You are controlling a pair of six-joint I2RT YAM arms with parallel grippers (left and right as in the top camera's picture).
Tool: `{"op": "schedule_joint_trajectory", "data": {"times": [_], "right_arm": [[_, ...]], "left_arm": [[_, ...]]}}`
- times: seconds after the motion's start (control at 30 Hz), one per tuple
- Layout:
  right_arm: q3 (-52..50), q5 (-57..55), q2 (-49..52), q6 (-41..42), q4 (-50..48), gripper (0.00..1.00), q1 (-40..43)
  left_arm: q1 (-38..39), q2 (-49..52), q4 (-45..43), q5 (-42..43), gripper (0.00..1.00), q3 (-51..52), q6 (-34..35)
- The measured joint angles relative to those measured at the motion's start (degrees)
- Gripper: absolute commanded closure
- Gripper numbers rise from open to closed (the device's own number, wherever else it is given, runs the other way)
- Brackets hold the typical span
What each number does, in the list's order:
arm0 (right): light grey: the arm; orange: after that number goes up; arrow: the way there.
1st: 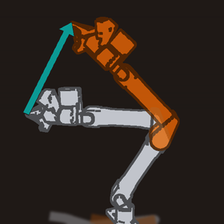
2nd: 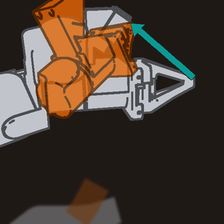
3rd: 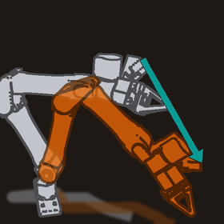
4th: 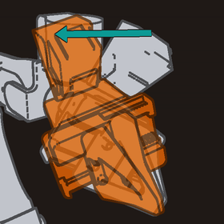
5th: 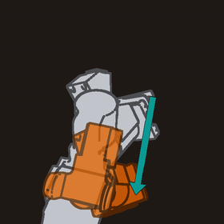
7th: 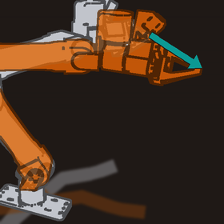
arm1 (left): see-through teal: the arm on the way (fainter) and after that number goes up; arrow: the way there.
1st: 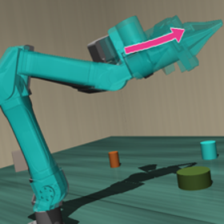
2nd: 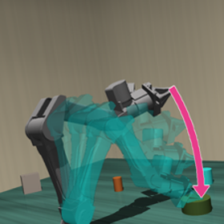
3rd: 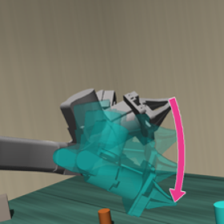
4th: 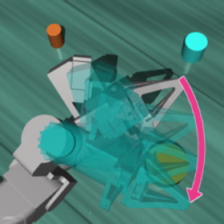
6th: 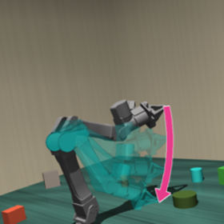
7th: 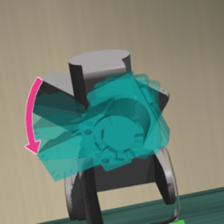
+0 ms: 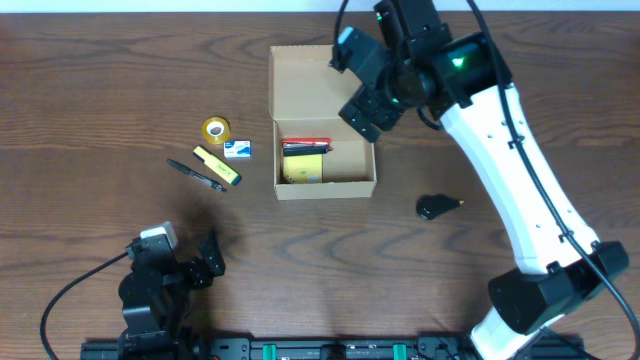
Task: Pack container
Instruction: 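Move the left gripper forward toward the clear tape roll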
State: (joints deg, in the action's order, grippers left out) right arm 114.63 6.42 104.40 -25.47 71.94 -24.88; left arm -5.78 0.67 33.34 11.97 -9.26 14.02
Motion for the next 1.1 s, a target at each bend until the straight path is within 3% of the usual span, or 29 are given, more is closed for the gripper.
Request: {"op": "schedule_joint_trajectory", "data": {"times": [0.23,0.33,0.4,0.53,0.63,0.77,0.93,1.1], "right_arm": [[0.00,0.66,-0.02,0.00,0.70,0.01,1.86],[0.00,0.85,-0.13,-0.09,1.92,0.01,3.06],[0.00,0.98,-0.20,-0.11,2.10,0.01,3.76],[0.00,2.75,-0.24,-0.11,3.41,0.01,4.55],[0.00,4.22,-0.33,-0.09,5.20,0.05,4.74],[-0.02,5.22,-1.25,0.04,6.80,0.01,4.79],[-0.07,6.10,-5.90,0.59,8.24,0.01,5.86],[-2.82,7.78,-13.55,0.66,7.61,0.01,7.80]], "left_arm": [[0.00,0.02,-5.86,5.42,0.04,0.17,16.79],[0.00,0.00,-15.45,11.30,0.04,-0.02,18.80],[0.00,0.46,-13.94,13.40,0.04,-1.64,18.71],[0.00,6.12,-6.67,13.44,0.04,-9.62,14.60],[0.00,15.87,-2.58,11.58,0.04,-20.63,8.63],[0.02,28.96,1.97,8.70,0.04,-32.24,0.74],[0.02,46.14,2.19,5.42,0.04,-42.86,-7.02],[0.02,60.96,2.10,2.32,0.04,-51.71,-10.47]]}}
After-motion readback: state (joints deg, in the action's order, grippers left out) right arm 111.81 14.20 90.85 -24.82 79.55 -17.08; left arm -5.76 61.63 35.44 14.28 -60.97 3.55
